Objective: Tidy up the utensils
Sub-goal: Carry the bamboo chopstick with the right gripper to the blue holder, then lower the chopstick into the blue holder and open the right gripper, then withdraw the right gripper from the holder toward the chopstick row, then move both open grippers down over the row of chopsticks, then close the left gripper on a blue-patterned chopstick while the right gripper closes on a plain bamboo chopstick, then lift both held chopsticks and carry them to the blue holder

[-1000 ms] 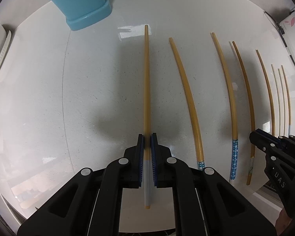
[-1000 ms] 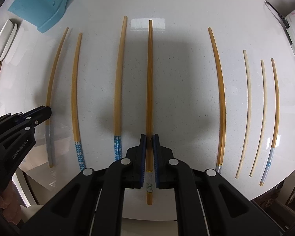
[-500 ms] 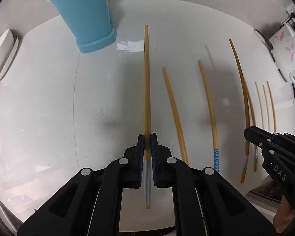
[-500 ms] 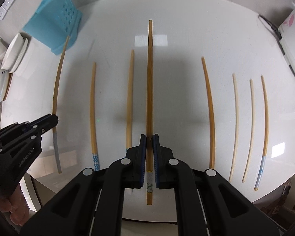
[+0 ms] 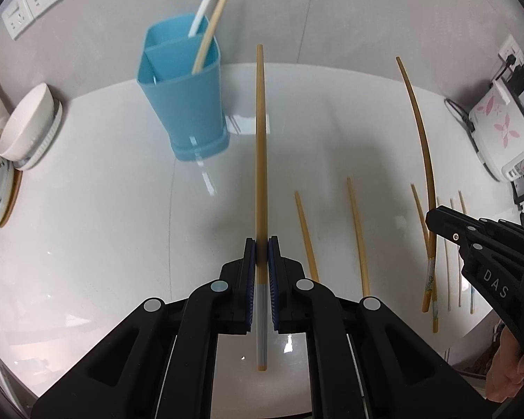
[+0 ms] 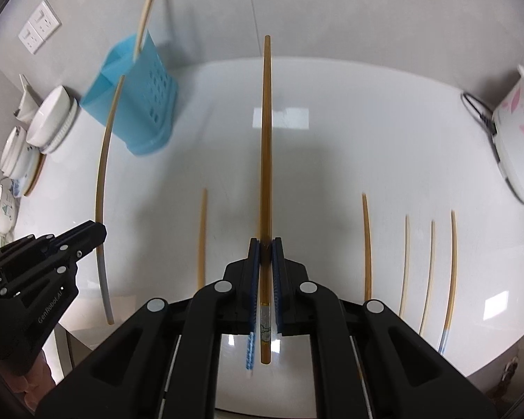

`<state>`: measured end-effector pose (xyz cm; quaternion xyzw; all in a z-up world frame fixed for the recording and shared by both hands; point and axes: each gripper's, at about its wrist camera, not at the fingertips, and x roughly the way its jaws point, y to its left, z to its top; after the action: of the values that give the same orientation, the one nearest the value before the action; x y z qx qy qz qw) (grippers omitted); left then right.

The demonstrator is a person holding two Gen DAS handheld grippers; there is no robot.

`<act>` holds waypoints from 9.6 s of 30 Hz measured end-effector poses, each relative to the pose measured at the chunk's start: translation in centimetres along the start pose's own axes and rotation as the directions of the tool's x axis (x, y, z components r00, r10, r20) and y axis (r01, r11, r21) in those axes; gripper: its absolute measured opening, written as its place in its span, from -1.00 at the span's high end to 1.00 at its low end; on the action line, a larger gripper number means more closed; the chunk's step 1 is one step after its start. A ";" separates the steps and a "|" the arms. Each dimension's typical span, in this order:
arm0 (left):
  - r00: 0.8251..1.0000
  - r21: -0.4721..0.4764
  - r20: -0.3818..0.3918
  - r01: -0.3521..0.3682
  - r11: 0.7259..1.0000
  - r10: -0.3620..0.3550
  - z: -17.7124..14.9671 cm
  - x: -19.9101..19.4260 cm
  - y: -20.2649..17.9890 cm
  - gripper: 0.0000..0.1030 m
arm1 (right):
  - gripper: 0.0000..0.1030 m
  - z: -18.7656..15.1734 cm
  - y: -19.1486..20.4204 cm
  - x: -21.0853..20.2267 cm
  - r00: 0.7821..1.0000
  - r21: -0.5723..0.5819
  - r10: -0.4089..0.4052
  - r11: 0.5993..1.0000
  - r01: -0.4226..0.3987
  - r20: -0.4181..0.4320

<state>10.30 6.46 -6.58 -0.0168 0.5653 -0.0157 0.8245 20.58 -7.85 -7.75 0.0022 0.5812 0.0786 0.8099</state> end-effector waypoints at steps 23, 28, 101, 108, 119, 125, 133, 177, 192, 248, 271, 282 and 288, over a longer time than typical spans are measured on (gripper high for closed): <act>0.948 -0.115 0.317 0.008 0.993 0.029 7.2 -4.8 5.3 0.87 | 0.87 7.9 4.6 -4.8 0.949 -0.137 0.170 0.981 -0.137 0.265; 0.926 -0.138 0.374 0.003 0.990 0.049 8.9 -4.5 6.9 0.87 | 0.87 9.3 5.4 -4.9 0.929 -0.164 0.216 0.971 -0.173 0.301; 0.879 -0.235 0.453 -0.046 0.971 0.152 11.0 -1.2 15.1 -0.89 | 0.87 15.1 9.8 0.6 0.805 -0.189 0.390 0.921 -0.341 0.447; 0.884 -0.264 0.434 -0.059 0.963 0.173 10.5 -0.9 16.2 -0.89 | 0.87 15.3 10.6 2.7 0.819 -0.181 0.375 0.927 -0.328 0.434; 0.893 -0.290 0.413 -0.059 0.955 0.180 10.3 -0.3 16.4 -0.89 | 0.05 15.1 11.0 3.2 0.851 -0.183 0.297 0.953 -0.240 0.433; 0.887 -0.276 0.428 -0.053 0.960 0.172 10.2 -0.7 15.3 -0.89 | -0.49 14.6 9.5 2.2 0.861 -0.152 0.257 0.966 -0.211 0.439; 0.895 -0.262 0.423 -0.028 0.965 0.141 9.7 -1.3 13.8 -0.89 | -0.85 13.2 6.6 1.0 0.883 -0.110 0.162 0.986 -0.126 0.440; 0.998 -0.063 -0.055 -0.020 0.998 0.017 -4.4 7.1 -0.9 -0.87 | -0.53 -10.2 -14.4 1.9 0.983 0.130 -0.162 0.980 0.150 0.083; 0.984 -0.025 -0.170 -0.063 0.998 0.057 -6.4 10.3 -3.6 -0.71 | -0.13 -11.3 -13.6 5.0 0.978 0.039 -0.147 0.987 0.154 -0.145; 0.986 0.023 -0.168 0.018 1.000 -0.014 -6.6 5.7 -2.5 0.87 | 0.88 -6.7 -6.7 3.7 0.973 0.071 -0.093 0.991 0.110 -0.213; 0.991 -0.025 0.134 0.019 1.000 -0.016 0.2 -1.8 -0.4 0.87 | 0.88 -1.8 -2.8 -2.7 0.996 0.006 -0.022 1.000 0.022 0.082; 0.974 -0.073 0.226 0.014 0.997 0.003 3.0 -4.1 3.0 0.87 | 0.88 1.6 0.9 -4.8 0.983 -0.064 0.020 0.998 -0.008 0.181; 0.966 -0.091 0.260 0.013 0.996 0.011 4.5 -5.1 4.1 0.87 | 0.88 3.6 3.0 -5.7 0.975 -0.099 0.044 0.995 -0.023 0.218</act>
<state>12.64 10.83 -0.37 -0.0569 0.4524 0.0122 0.8899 21.86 -5.33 -0.96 -0.0179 0.4835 0.1193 0.8670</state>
